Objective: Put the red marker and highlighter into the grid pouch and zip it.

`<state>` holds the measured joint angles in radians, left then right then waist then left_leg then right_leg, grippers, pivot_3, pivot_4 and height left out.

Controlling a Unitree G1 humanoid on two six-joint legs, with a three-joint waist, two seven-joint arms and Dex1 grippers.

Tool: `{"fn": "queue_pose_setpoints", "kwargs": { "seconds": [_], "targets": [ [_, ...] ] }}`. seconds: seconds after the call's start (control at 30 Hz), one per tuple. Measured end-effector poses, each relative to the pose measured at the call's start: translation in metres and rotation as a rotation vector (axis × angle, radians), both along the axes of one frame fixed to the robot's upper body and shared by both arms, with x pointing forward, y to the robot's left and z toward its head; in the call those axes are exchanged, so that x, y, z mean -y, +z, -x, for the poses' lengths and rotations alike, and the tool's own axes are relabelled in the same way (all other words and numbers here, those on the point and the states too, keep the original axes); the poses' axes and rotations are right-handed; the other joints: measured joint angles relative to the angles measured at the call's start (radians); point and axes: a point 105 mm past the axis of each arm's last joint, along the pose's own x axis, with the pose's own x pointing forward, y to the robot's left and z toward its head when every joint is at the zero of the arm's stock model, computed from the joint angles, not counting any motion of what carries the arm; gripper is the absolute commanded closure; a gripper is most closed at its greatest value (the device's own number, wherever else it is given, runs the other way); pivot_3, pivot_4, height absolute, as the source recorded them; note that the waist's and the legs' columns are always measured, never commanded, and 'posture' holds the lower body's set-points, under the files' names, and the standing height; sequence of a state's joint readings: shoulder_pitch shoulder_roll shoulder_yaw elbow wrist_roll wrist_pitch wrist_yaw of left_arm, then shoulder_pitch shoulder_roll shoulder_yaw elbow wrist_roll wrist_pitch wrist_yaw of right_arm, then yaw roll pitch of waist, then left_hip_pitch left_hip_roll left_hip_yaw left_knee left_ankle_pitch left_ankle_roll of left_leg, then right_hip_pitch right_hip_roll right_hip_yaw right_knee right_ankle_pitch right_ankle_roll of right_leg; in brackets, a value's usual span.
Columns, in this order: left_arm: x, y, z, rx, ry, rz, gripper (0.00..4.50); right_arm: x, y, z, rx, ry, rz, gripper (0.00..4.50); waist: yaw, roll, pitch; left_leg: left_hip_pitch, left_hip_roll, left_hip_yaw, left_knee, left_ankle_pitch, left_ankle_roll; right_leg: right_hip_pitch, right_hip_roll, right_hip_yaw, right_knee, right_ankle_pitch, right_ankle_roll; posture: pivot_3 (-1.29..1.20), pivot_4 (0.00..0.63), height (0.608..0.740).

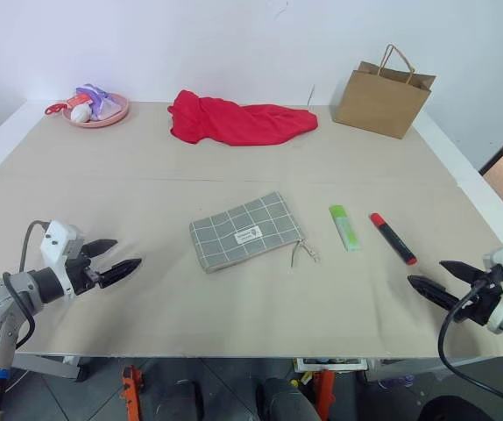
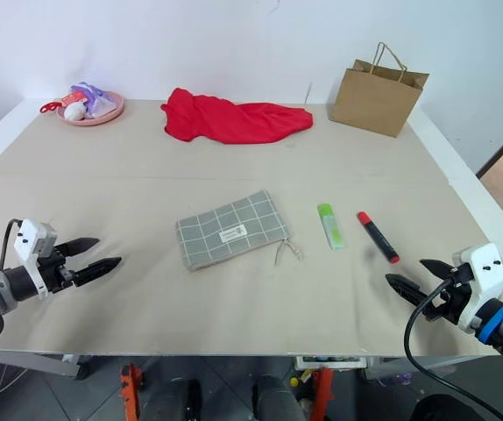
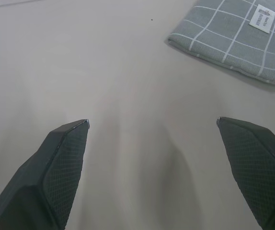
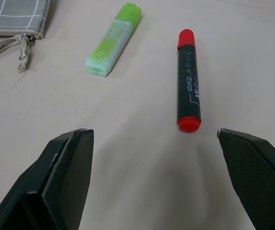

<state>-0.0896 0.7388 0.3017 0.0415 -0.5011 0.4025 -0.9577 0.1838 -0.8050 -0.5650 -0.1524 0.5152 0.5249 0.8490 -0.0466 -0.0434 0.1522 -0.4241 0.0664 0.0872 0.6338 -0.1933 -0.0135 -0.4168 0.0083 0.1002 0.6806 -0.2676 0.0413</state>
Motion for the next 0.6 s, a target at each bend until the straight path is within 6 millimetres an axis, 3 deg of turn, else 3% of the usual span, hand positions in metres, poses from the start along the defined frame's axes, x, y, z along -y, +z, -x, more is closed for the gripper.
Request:
{"fn": "queue_pose_setpoints", "kwargs": {
  "seconds": [0.3, 0.43, 0.5, 0.53, 0.6],
  "targets": [
    [0.009, 0.014, -0.001, -0.034, -0.074, 0.077, 0.09, -0.002, -0.001, -0.005, -0.011, 0.008, -0.001, 0.02, 0.0, 0.0, 0.0, 0.0, 0.0, 0.0, 0.0, 0.0, 0.0, 0.0, 0.0, -0.001, 0.0, 0.0, 0.0, 0.0, 0.15, 0.74],
    [0.007, 0.02, -0.007, 0.0, -0.068, 0.082, 0.0, -0.002, -0.001, -0.005, -0.014, 0.008, -0.005, 1.06, 0.0, 0.0, 0.0, 0.0, 0.0, -0.001, 0.0, 0.0, 0.0, 0.0, 0.0, -0.001, 0.0, 0.0, 0.0, 0.0, 0.15, 0.74],
    [0.007, 0.026, -0.012, 0.053, -0.068, 0.076, 0.0, -0.002, -0.001, -0.005, -0.017, 0.012, -0.009, 2.01, 0.001, 0.0, 0.0, 0.0, 0.0, -0.001, 0.0, 0.0, 0.0, 0.001, 0.0, -0.001, 0.0, 0.0, 0.0, 0.0, 0.15, 0.74],
    [0.007, 0.028, -0.012, 0.078, -0.074, 0.057, 0.0, -0.002, -0.001, -0.005, -0.017, 0.014, -0.011, 2.14, 0.001, 0.0, 0.0, 0.0, 0.0, -0.001, 0.0, 0.0, 0.0, 0.001, 0.0, -0.001, 0.0, 0.0, 0.0, 0.0, 0.15, 0.74],
    [0.008, 0.031, -0.013, 0.144, -0.096, -0.011, 0.0, -0.003, 0.0, -0.006, -0.019, 0.019, -0.018, 3.16, 0.0, 0.0, 0.0, 0.0, 0.0, 0.0, 0.0, 0.0, 0.0, 0.001, 0.0, 0.0, 0.0, 0.0, 0.0, 0.0, 0.15, 0.74]
  ]
}}
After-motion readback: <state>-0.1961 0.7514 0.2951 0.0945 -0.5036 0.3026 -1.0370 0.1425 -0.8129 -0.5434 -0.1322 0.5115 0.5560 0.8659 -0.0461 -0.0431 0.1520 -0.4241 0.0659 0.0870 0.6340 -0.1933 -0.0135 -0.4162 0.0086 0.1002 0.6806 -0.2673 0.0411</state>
